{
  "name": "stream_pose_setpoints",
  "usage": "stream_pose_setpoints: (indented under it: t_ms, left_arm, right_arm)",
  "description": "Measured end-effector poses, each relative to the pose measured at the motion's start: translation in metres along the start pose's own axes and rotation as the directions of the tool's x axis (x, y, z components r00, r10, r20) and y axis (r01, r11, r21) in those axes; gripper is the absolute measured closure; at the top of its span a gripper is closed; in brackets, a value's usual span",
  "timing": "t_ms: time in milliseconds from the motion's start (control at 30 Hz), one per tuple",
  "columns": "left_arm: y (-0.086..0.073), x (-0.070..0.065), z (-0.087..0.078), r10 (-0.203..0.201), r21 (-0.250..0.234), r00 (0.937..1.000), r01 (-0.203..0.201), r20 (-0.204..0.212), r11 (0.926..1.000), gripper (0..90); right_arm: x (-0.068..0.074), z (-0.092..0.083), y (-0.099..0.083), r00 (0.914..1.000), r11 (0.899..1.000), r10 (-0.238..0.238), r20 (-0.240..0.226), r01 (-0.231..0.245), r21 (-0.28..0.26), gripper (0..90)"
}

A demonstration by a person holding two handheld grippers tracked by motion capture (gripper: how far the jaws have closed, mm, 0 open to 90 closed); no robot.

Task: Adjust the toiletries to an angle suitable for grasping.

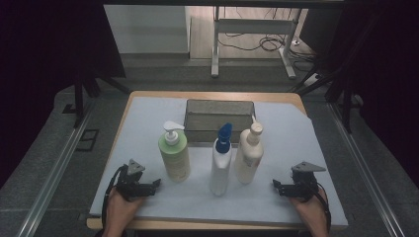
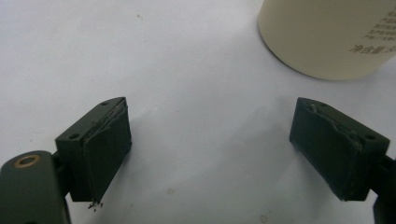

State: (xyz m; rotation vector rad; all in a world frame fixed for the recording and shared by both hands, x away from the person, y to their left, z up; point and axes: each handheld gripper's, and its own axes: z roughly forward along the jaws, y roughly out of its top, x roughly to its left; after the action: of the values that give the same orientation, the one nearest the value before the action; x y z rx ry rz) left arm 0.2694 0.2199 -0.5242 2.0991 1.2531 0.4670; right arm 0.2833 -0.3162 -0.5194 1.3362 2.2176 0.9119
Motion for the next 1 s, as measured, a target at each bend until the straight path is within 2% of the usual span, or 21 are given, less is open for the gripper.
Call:
stream_pose_setpoints:
  t_ms: [1000]
  left_arm:
    - [-0.0006, 0.0002, 0.0001, -0.002, -0.004, 1.0, 0.002, 0.002, 1.0, 12.5]
  right_arm:
    - [0.0003, -0.0001, 0.0012, 1.0, 1.0, 0.003, 0.001, -0.003, 0.008, 10.3]
